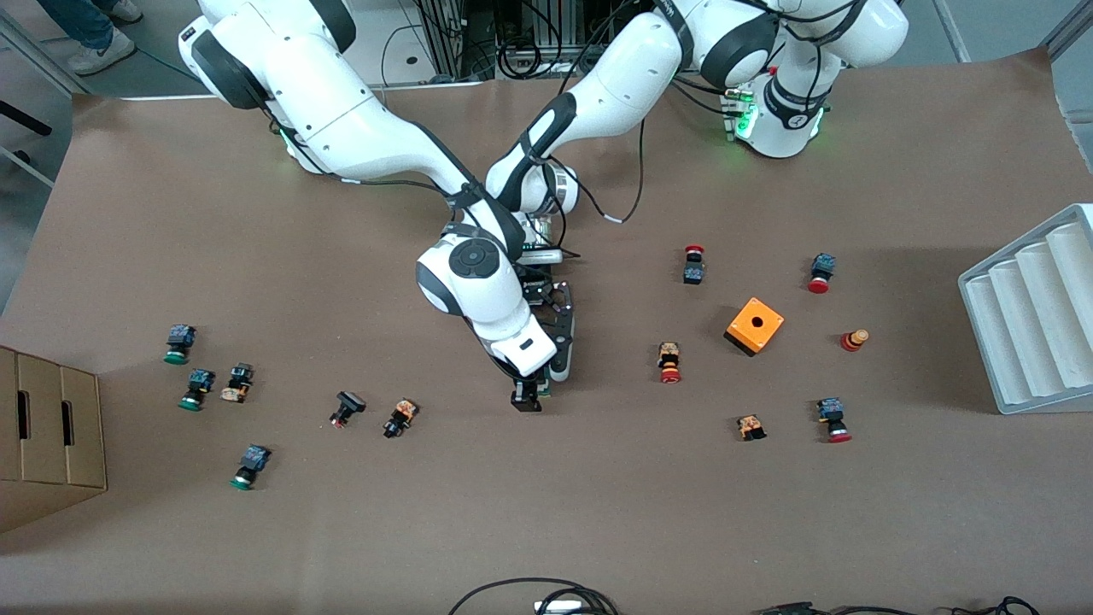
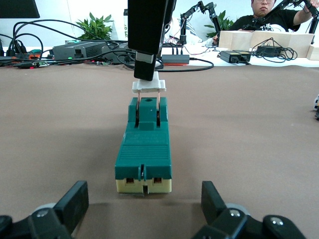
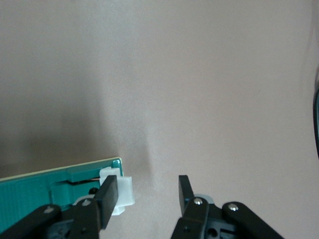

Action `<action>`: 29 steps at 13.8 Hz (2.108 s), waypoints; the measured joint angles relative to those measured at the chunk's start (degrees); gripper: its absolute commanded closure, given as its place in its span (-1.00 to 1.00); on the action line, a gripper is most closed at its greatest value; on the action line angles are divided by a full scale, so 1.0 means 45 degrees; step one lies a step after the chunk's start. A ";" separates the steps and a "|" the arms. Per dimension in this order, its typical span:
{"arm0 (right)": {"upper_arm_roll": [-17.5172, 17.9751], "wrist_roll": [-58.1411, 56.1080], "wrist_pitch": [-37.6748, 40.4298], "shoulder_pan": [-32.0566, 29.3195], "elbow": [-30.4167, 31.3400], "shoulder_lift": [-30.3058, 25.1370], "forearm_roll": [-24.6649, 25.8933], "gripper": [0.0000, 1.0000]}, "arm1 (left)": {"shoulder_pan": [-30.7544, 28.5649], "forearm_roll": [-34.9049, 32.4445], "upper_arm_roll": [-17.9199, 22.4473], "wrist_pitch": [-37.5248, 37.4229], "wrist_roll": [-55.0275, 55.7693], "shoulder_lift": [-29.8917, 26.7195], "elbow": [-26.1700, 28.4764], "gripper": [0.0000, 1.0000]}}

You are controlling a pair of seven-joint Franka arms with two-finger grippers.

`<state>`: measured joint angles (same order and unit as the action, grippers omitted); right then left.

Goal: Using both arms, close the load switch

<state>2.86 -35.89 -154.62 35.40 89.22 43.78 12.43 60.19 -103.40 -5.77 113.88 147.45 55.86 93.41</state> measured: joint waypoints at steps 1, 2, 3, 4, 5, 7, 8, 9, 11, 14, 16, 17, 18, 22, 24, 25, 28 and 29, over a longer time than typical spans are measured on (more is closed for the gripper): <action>-0.0003 0.0000 -0.0007 -0.0007 0.0000 0.0004 0.0000 -0.15 | 0.0000 0.0000 0.0000 0.0000 0.0000 0.0000 0.0000 -1.00; -0.0005 0.0000 -0.0017 -0.0035 0.0000 0.0009 0.0000 -0.15 | 0.0000 0.0000 0.0000 0.0000 0.0000 0.0000 0.0000 -1.00; -0.0005 0.0000 -0.0034 -0.0078 -0.0002 0.0019 0.0000 -0.15 | 0.0000 0.0000 0.0000 0.0000 0.0000 0.0000 0.0000 -1.00; -0.0006 0.0000 -0.0053 -0.0115 -0.0013 0.0034 0.0000 -0.15 | 0.0000 0.0000 0.0000 0.0000 0.0000 0.0000 0.0000 -1.00; -0.0005 0.0000 -0.0075 -0.0135 -0.0037 0.0062 0.0000 -0.14 | 0.0000 0.0000 0.0000 0.0000 0.0000 0.0000 0.0000 -1.00; -0.0006 0.0000 -0.0094 -0.0142 -0.0141 0.0157 0.0000 -0.14 | 0.0000 0.0000 0.0000 0.0000 0.0000 0.0000 0.0000 -1.00; -0.0006 0.0000 -0.0102 -0.0144 -0.0158 0.0180 0.0000 -0.14 | 0.0000 0.0000 0.0000 0.0000 0.0000 0.0000 0.0000 -1.00; -0.0006 0.0000 -0.0111 -0.0145 -0.0160 0.0184 0.0000 -0.14 | 0.0000 0.0000 0.0000 0.0000 0.0000 0.0000 0.0000 -1.00; -0.0007 -0.0001 -0.0170 -0.0145 -0.0160 0.0199 0.0000 -0.13 | 0.0000 0.0000 0.0000 0.0000 0.0000 0.0000 0.0000 -1.00; -0.0010 -0.0002 -0.0272 -0.0146 -0.0161 0.0235 0.0000 -0.13 | 0.0000 0.0000 0.0000 0.0000 0.0000 0.0000 0.0000 -1.00; -0.0014 -0.0002 -0.0295 -0.0147 -0.0172 0.0256 0.0000 -0.13 | 0.0000 0.0000 0.0000 0.0000 0.0000 0.0000 0.0000 -1.00; -0.0019 -0.0003 -0.0298 -0.0147 -0.0178 0.0266 0.0000 -0.13 | 0.0000 0.0000 0.0000 0.0000 0.0000 0.0000 0.0000 -1.00; -0.0019 -0.0005 -0.0301 -0.0147 -0.0184 0.0277 0.0000 -0.13 | 0.0000 0.0000 0.0000 0.0000 0.0000 0.0000 0.0000 -1.00; -0.0020 -0.0006 -0.0305 -0.0147 -0.0198 0.0288 0.0000 -0.13 | 0.0000 0.0000 0.0000 0.0000 0.0000 0.0000 0.0000 -1.00; -0.0020 -0.0006 -0.0305 -0.0148 -0.0200 0.0294 0.0000 -0.13 | 0.0000 0.0000 0.0000 0.0000 0.0000 0.0000 0.0000 -1.00; -0.0020 -0.0006 -0.0319 -0.0148 -0.0200 0.0299 0.0000 -0.13 | 0.0000 0.0000 0.0000 0.0000 0.0000 0.0000 0.0000 -1.00; -0.0021 -0.0006 -0.0389 -0.0148 -0.0199 0.0322 0.0000 -0.12 | 0.0000 0.0000 0.0000 0.0000 0.0000 0.0000 0.0000 -1.00; -0.0023 -0.0006 -0.0405 -0.0149 -0.0199 0.0328 0.0000 -0.12 | 0.0000 0.0000 0.0000 0.0000 0.0000 0.0000 0.0000 -1.00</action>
<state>2.76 -35.92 -156.44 34.73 88.32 45.26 12.43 60.19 -103.40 -5.77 113.88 147.45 55.86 93.41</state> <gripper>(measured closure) 0.436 0.000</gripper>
